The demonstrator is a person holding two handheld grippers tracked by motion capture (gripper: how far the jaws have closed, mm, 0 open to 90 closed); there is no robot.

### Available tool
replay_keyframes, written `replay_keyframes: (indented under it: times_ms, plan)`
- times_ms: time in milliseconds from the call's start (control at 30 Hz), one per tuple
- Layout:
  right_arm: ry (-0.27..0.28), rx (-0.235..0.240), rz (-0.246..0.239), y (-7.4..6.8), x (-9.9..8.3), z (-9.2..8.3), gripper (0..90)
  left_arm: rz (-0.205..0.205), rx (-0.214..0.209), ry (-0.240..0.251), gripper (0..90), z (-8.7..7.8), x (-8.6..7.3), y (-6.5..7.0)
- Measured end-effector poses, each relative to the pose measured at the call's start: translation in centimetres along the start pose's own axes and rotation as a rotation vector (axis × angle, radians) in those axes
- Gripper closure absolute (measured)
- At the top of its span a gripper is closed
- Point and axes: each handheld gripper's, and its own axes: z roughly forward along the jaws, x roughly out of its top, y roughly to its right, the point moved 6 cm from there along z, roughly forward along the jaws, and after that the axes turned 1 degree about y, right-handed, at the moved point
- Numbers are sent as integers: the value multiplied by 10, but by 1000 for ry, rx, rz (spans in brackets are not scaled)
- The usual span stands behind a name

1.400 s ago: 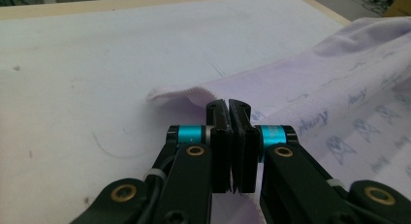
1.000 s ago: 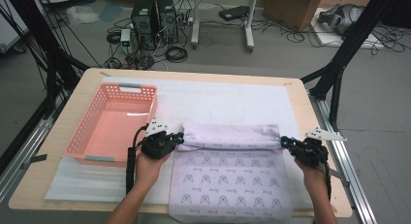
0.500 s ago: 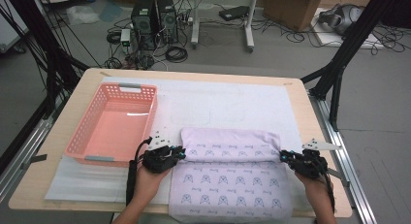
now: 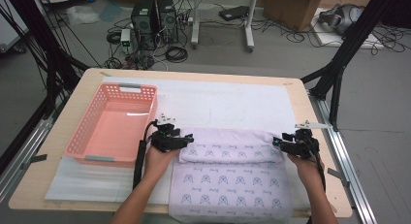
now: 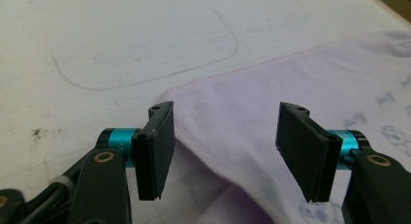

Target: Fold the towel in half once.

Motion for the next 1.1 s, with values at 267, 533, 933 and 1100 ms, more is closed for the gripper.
replay_keyframes:
  times_ms: [267,533,933,1100]
  plan:
    - [-124,-50,28,15,0,31,520,19,-17,-42,615,12,-3,-4]
    - [-109,-60,-62,12,4,27,856,75,-18,0,849,3,1,1]
    - [80,-8,-74,-10,-3,-28,853,152,-97,83,847,-47,5,25]
    - [132,11,-77,-22,-13,-47,851,154,-113,118,845,-64,-6,31]
